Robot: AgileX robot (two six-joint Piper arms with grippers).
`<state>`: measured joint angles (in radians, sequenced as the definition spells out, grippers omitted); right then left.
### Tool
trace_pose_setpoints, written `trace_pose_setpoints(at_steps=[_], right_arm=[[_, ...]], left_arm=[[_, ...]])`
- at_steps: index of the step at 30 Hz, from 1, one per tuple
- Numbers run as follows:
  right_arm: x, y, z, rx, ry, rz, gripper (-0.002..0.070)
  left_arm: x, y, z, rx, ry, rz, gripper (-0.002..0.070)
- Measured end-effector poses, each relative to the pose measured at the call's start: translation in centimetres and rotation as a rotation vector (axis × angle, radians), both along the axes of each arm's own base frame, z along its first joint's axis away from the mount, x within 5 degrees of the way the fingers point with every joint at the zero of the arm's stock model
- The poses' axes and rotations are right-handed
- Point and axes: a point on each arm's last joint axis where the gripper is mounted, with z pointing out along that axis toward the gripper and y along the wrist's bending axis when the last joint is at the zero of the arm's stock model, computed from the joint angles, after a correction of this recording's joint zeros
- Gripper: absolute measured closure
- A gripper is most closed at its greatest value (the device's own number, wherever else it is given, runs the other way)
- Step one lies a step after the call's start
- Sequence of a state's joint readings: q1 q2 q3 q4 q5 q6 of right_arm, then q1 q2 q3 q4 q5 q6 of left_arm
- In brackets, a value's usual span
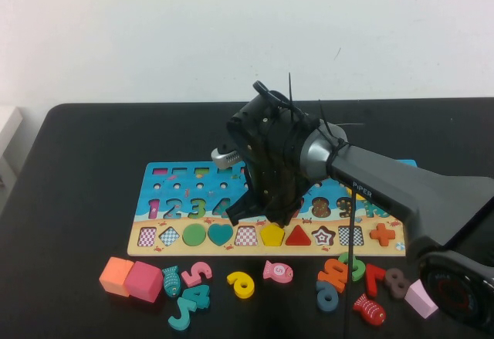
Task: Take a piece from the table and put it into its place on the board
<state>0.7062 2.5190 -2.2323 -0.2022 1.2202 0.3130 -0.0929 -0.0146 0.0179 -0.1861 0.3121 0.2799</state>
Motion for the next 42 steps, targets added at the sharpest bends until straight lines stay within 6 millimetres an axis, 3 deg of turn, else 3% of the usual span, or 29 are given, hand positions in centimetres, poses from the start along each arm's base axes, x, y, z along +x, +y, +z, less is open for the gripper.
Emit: trace_pose_setpoints(at_steps=[12,15,20,25,29,32,38,42], right_arm=[[0.0,0.0,0.0,0.004,0.005,0.005,0.0657],[-0.1,0.0,0.9,0.014,-0.01,0.005,0.0657],[-0.4,-0.4,6.1,0.071,-0.094,0.009,0.0657],[-2.1,-1.1,13.8,0.101,-0.259,0.039,0.0657],[-5.5,-0.6,19.6,0.113,-0.4,0.106,0.0657],[-8.8,-0.2,22.7,0.125,-0.469,0.167,0.0657],[-15.4,-1.0,26.6,0.181,-0.51,0.282,0.0657],[-18.5,-2.4,28.2,0.228,-0.544,0.345,0.0657]], left_arm=[[0.0,0.0,0.0,0.0,0.0,0.0,0.0678],[0.0,0.0,0.0,0.0,0.0,0.0,0.0678],[0.0,0.0,0.0,0.0,0.0,0.0,0.0678],[0.0,0.0,0.0,0.0,0.0,0.0,0.0676],[0.0,0.0,0.0,0.0,0.0,0.0,0.0676],[0.0,0.0,0.0,0.0,0.0,0.0,0.0676],[0.0,0.0,0.0,0.0,0.0,0.0,0.0676],[0.0,0.0,0.0,0.0,0.0,0.0,0.0676]])
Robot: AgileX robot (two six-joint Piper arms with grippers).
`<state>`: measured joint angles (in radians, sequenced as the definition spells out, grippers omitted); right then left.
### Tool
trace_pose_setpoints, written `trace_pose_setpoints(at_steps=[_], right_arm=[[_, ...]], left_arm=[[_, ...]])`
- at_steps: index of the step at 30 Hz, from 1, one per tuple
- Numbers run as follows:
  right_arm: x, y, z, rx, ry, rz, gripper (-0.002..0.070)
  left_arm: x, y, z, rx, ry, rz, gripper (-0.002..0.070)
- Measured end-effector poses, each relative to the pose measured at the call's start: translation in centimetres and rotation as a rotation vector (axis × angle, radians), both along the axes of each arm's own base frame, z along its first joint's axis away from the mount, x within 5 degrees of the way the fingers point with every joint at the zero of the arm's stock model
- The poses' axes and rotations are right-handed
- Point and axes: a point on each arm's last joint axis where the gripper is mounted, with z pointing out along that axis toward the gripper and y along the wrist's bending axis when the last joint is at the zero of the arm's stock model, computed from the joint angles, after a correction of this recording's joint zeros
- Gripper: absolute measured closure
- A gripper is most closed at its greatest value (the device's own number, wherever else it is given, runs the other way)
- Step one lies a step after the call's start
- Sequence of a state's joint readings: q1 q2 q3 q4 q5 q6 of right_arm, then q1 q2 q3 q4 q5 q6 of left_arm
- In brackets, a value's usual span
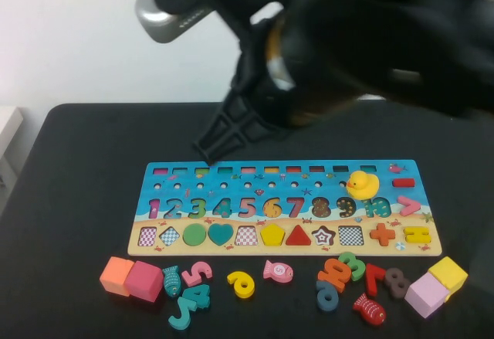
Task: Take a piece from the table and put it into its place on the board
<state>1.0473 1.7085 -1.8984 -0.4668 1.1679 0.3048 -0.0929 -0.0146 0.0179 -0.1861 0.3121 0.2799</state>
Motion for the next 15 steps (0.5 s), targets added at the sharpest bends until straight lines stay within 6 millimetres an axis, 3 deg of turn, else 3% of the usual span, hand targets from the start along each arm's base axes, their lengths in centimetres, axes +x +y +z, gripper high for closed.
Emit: trace_pose_setpoints(at_steps=[7,15], right_arm=[[-4.5,-4.5,2.3,0.072,-0.029,0.062,0.0657],[-9.1,-11.5,0.1,0.116,-0.026,0.186,0.0657]], left_arm=[[0.0,0.0,0.0,0.0,0.0,0.0,0.0676],[0.0,0.0,0.0,0.0,0.0,0.0,0.0676]])
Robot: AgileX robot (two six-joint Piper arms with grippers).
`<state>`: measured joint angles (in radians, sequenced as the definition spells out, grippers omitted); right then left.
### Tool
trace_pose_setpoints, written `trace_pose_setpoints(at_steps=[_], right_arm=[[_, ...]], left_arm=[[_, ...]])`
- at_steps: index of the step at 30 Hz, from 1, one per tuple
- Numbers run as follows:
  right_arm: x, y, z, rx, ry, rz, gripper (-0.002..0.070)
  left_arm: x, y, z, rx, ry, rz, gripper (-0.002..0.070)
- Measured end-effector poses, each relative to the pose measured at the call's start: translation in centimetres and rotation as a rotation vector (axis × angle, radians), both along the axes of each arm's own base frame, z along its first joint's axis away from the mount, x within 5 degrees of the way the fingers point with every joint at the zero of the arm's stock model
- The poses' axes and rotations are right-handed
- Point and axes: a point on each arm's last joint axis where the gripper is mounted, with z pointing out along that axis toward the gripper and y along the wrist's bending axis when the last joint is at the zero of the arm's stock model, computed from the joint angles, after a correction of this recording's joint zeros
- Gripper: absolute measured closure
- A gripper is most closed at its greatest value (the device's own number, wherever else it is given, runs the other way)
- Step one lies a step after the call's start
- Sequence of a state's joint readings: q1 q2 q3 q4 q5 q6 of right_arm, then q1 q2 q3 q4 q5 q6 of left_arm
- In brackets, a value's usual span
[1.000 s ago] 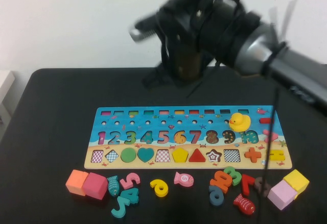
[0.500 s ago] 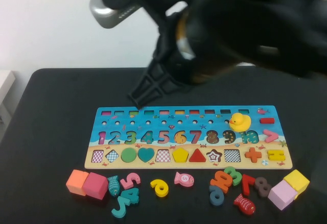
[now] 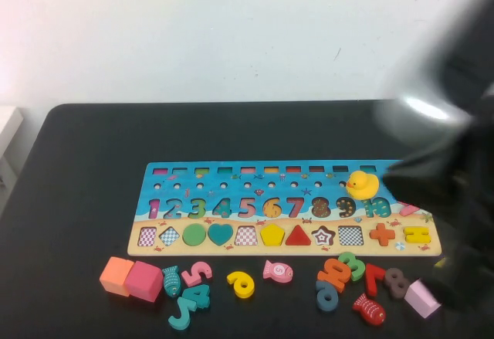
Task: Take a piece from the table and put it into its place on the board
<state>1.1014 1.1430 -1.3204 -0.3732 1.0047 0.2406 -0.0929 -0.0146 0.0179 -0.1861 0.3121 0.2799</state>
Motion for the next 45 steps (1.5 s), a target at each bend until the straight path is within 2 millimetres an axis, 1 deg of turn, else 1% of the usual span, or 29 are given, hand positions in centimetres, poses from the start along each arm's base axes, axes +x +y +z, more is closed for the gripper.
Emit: trace_pose_setpoints(at_steps=[2,3,5,7,10,12,13,16,18,21,26,30,35,38,42,45], right_arm=[[-0.8,-1.5,-1.0,0.055,-0.079,0.043,0.0657],[-1.0,-1.9,-1.4,0.088,-0.121,0.066,0.0657],[-1.8,-3.1,-2.8,0.141,-0.21,0.113,0.0657],[-2.5,-4.3,-4.2,0.191,-0.261,0.136,0.0657],[-3.6,-6.4,-6.4,0.246,-0.303,0.145,0.0657],[-4.4,-8.0,-8.3,0.262,-0.302,0.132,0.0657],[-4.7,-8.9,-8.8,0.279,-0.31,0.119,0.0657],[-4.9,-11.1,-10.5,0.314,-0.334,0.024,0.0657],[-4.9,-12.6,-11.5,0.326,-0.366,-0.068,0.0657],[-4.9,-14.4,-12.8,0.333,-0.429,-0.215,0.0657],[-5.4,-16.8,-14.8,0.339,-0.569,-0.464,0.0657],[-6.1,-17.9,-16.4,0.348,-0.71,-0.623,0.0657],[-6.6,-18.4,-18.2,0.393,-0.837,-0.751,0.0657],[-6.5,-18.4,-19.2,0.431,-0.846,-0.78,0.0657],[-6.4,-18.2,-20.2,0.467,-0.842,-0.759,0.0657],[-6.6,-18.0,-20.2,0.477,-0.871,-0.733,0.0657]], left_arm=[[0.0,0.0,0.0,0.0,0.0,0.0,0.0676],[0.0,0.0,0.0,0.0,0.0,0.0,0.0676],[0.0,0.0,0.0,0.0,0.0,0.0,0.0676],[0.0,0.0,0.0,0.0,0.0,0.0,0.0676],[0.0,0.0,0.0,0.0,0.0,0.0,0.0676],[0.0,0.0,0.0,0.0,0.0,0.0,0.0676],[0.0,0.0,0.0,0.0,0.0,0.0,0.0676],[0.0,0.0,0.0,0.0,0.002,0.0,0.0676],[0.0,0.0,0.0,0.0,0.002,0.0,0.0676],[0.0,0.0,0.0,0.0,0.002,0.0,0.0676],[0.0,0.0,0.0,0.0,0.002,0.0,0.0676],[0.0,0.0,0.0,0.0,0.002,0.0,0.0676],[0.0,0.0,0.0,0.0,0.002,0.0,0.0676],[0.0,0.0,0.0,0.0,0.002,0.0,0.0676],[0.0,0.0,0.0,0.0,0.002,0.0,0.0676],[0.0,0.0,0.0,0.0,0.002,0.0,0.0676]])
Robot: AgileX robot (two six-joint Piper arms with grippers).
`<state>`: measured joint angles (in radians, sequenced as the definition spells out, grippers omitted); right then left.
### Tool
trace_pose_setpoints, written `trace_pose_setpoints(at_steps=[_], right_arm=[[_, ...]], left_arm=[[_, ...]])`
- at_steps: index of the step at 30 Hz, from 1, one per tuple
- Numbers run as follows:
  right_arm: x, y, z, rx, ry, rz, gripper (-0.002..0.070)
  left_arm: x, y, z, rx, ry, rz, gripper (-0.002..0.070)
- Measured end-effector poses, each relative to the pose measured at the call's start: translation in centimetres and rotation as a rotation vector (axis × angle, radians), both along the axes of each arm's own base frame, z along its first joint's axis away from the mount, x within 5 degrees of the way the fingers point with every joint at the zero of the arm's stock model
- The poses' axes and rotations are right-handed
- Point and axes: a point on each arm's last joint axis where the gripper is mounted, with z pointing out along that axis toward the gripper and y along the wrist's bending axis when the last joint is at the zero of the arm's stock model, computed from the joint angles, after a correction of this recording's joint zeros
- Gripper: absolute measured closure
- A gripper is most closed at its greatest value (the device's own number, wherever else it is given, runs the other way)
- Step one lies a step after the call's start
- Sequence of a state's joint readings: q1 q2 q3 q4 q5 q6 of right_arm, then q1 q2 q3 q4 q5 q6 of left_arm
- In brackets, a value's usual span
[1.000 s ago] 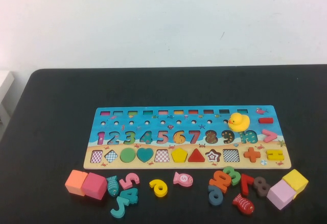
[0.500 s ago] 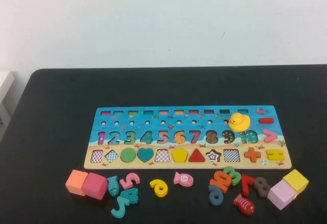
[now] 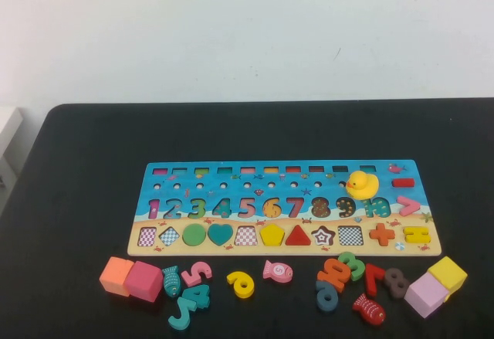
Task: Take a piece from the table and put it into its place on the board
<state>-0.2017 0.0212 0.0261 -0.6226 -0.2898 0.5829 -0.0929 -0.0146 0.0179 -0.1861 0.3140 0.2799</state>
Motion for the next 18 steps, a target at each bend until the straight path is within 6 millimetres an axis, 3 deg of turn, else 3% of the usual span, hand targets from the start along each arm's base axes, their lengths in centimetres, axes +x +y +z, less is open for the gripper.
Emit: trace_pose_setpoints(at_steps=[10,18], right_arm=[[-0.3,-0.9,-0.6,0.067,0.033,-0.097,0.0657],[-0.1,-1.0,-2.1,0.039,0.204,-0.107,0.0657]], left_arm=[[0.0,0.0,0.0,0.0,0.002,0.0,0.0676],[0.0,0.0,0.0,0.0,0.002,0.0,0.0676]])
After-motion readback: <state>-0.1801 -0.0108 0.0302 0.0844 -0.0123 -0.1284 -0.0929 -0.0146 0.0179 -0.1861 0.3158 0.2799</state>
